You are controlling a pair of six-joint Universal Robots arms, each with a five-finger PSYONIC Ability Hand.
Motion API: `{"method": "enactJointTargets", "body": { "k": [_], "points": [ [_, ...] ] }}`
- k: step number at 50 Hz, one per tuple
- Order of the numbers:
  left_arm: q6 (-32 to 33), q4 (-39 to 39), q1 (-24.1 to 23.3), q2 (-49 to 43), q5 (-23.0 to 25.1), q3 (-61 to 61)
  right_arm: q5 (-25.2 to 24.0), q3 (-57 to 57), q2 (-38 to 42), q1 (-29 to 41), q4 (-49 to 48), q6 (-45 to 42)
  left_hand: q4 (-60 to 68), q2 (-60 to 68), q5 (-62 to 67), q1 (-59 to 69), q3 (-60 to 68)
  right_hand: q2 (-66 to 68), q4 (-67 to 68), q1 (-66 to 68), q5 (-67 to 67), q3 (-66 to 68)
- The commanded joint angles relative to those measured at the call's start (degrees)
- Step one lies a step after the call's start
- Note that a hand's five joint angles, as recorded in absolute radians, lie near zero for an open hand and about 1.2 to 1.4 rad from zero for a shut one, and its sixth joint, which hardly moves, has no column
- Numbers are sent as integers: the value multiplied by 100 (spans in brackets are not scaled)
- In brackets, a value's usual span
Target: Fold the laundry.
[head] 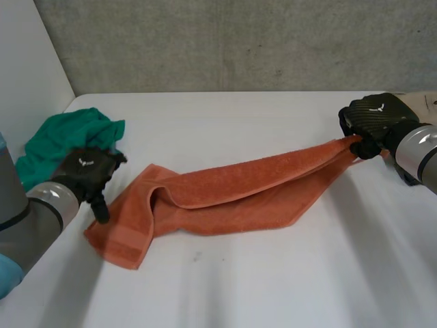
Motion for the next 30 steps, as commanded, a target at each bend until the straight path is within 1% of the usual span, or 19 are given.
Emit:
{"method": "enactJointTargets", "body": {
  "k": [1,2,4,5,7,8,12,15,18,19,20,23,25,26,28,29,30],
  "points": [
    [-1012,-180,-938,-305,-158,645,-28,-23,-350,10,61,257,-177,-210,-321,-240,-278,1247,1164,1472,1344,1222],
    [-1091,-180,-1140,-567,-306,890,-28,-32,-395,10,70,284,-177,-210,-321,-240,-278,1247,1164,1472,1344,1222],
    [-1153,-189,-1299,-841,-553,1172,-37,-32,-491,10,79,345,-177,-210,-321,-240,-278,1247,1164,1472,1344,1222],
    [-1206,-206,-1430,-1129,-850,1461,-37,-32,-570,19,88,389,-177,-210,-321,-240,-278,1247,1164,1472,1344,1222],
    [-1250,-259,-1545,-1429,-1168,1787,-46,-32,-632,19,79,407,-177,-210,-321,-240,-278,1247,1164,1472,1344,1222],
    [-1285,-372,-1659,-1701,-1439,2050,-46,-32,-667,28,70,425,-177,-210,-321,-240,-278,1247,1164,1472,1344,1222],
    [-1294,-671,-1923,-2307,-1906,2674,-55,-50,-712,28,79,425,-177,-210,-321,-240,-278,1247,1164,1472,1344,1222],
    [-1268,-769,-2003,-2660,-2100,2992,-55,-50,-729,19,88,433,-157,-190,-301,-220,-258,1247,1164,1472,1344,1222],
    [-1224,-795,-2047,-3038,-2399,3318,-55,-50,-738,-33,88,425,46,12,-99,-17,-55,1247,1164,1472,1344,1222],
    [-1206,-795,-2038,-3100,-2487,3371,-55,-41,-738,-42,88,425,79,46,-65,16,-22,1247,1164,1472,1344,1222],
    [-1172,-795,-2003,-3214,-2679,3493,-64,-32,-729,-86,70,425,230,196,85,166,128,1247,1164,1472,1344,1222],
    [-1084,-778,-1854,-3346,-2848,3599,-72,3,-694,-130,52,425,449,416,305,386,348,1247,1164,1472,1344,1222],
    [-917,-778,-1687,-3426,-2822,3644,-107,29,-633,-148,44,390,1486,1453,1342,1423,1385,1247,1164,1472,1344,1222],
    [-768,-760,-1582,-3452,-2778,3661,-125,38,-528,-139,26,355,2875,2841,2730,2812,2774,1247,1164,1472,1344,1222],
    [-601,-708,-1485,-3461,-2708,3679,-125,38,-405,-113,9,284,4646,4612,4501,4582,4544,1247,1164,1472,1344,1222],
    [-382,-629,-1397,-3444,-2612,3714,-134,3,-239,-86,-35,180,6653,6620,6509,6590,6552,1247,1164,1472,1344,1222],
    [-250,-567,-1310,-3435,-2558,3757,-117,-32,-159,-60,-61,126,6821,6788,6677,6758,6720,1247,1164,1472,1344,1222]
  ]
}}
